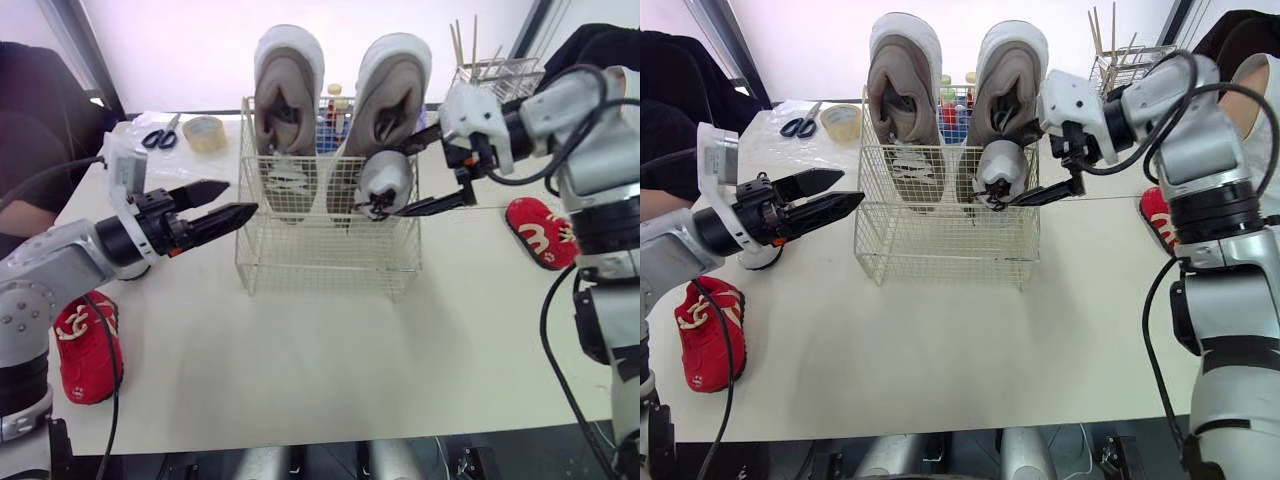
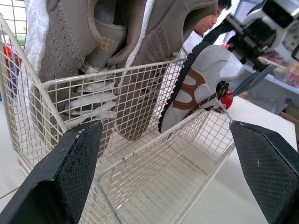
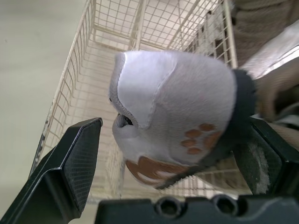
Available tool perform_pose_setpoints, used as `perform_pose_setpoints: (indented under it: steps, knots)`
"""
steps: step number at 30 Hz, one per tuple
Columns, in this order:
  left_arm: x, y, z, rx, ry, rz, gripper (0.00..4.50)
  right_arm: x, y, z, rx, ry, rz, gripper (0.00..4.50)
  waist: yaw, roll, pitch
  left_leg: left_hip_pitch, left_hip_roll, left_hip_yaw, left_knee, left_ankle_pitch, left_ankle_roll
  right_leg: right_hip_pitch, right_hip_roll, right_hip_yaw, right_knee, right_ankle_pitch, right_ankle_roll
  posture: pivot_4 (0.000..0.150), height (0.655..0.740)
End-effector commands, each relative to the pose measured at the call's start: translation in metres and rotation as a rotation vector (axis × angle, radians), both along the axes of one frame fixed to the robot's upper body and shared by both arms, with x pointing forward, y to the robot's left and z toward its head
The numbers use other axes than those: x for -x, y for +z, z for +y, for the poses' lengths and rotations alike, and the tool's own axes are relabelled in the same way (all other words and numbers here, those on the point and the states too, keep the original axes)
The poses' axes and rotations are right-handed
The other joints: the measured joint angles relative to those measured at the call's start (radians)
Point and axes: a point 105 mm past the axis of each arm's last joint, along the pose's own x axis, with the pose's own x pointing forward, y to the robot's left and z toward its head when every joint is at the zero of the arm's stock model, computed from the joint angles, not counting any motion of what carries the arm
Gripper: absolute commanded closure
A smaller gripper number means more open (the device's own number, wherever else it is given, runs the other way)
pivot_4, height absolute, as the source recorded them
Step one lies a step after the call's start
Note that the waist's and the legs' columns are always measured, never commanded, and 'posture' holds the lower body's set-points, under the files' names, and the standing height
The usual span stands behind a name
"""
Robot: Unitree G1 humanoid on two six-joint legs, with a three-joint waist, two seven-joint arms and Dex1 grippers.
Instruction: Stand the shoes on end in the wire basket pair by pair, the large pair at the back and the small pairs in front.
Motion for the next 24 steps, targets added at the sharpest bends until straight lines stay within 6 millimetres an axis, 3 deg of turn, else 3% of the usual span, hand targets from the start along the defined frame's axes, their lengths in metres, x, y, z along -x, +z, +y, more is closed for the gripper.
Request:
perform_pose_setpoints:
  steps: [1,5,8,11,14,16,20,22,24]
  knots:
    - [0.004,0.011,0.005,-0.002,0.027,-0.059,0.0,0.01,0.04,-0.003,-0.042,-0.003,-0.152,0.02,0.0,0.0,0.0,0.0,0.0,0.0,0.0,0.0,0.0,0.0,0.0,0.0,0.0,0.0,0.0,0.15,0.74]
    - [0.004,0.01,0.009,-0.009,0.047,-0.055,0.0,0.01,0.062,-0.012,-0.073,-0.048,-0.227,0.02,-0.001,0.0,0.0,0.0,0.0,0.0,0.0,0.0,0.0,0.0,0.0,0.0,0.0,0.0,0.0,0.15,0.74]
    - [0.003,0.01,0.02,-0.015,0.1,-0.057,0.0,0.022,0.082,-0.016,-0.166,-0.032,-0.226,0.02,-0.001,0.0,0.0,0.0,0.0,0.0,0.0,0.0,0.0,0.0,0.0,0.0,0.0,0.0,0.0,0.15,0.74]
    - [-0.001,0.012,0.043,-0.047,0.209,-0.073,0.0,0.041,0.094,-0.009,-0.29,0.055,-0.154,0.02,-0.001,0.0,0.0,0.0,0.0,0.0,0.0,0.0,0.0,0.0,0.0,0.0,0.0,0.0,0.0,0.15,0.74]
    - [-0.009,0.023,0.075,-0.046,0.359,-0.09,0.0,0.065,0.092,0.012,-0.381,0.193,-0.05,0.02,-0.002,0.0,0.0,0.0,0.0,0.0,-0.002,-0.003,0.005,-0.001,0.0,0.0,0.0,0.0,0.0,0.15,0.74]
    - [-0.017,0.031,0.104,-0.045,0.502,-0.093,0.0,0.081,0.085,0.031,-0.429,0.287,0.021,0.02,-0.002,-0.001,0.0,0.001,0.001,0.0,-0.003,-0.003,0.005,-0.001,0.0,0.0,0.0,0.0,0.0,0.15,0.74]
    - [-0.031,0.037,0.143,-0.051,0.69,-0.056,0.0,0.095,0.061,0.053,-0.426,0.361,0.096,0.02,0.001,-0.001,0.0,0.001,0.001,0.0,-0.004,-0.002,0.004,-0.002,0.0,0.0,0.001,0.0,-0.001,0.15,0.74]
    - [-0.045,0.032,0.181,-0.044,0.866,0.036,0.0,0.098,0.034,0.067,-0.37,0.392,0.12,0.02,0.009,-0.002,-0.001,0.0,0.0,-0.001,-0.004,-0.002,0.004,-0.003,0.0,0.0,0.001,0.0,-0.001,0.15,0.74]
    - [-0.055,0.024,0.2,-0.039,0.934,0.108,0.0,0.099,0.023,0.074,-0.347,0.405,0.123,0.02,0.011,-0.003,-0.001,0.0,0.0,0.0,-0.004,-0.001,0.004,-0.003,0.0,-0.001,0.001,0.001,-0.001,0.15,0.74]
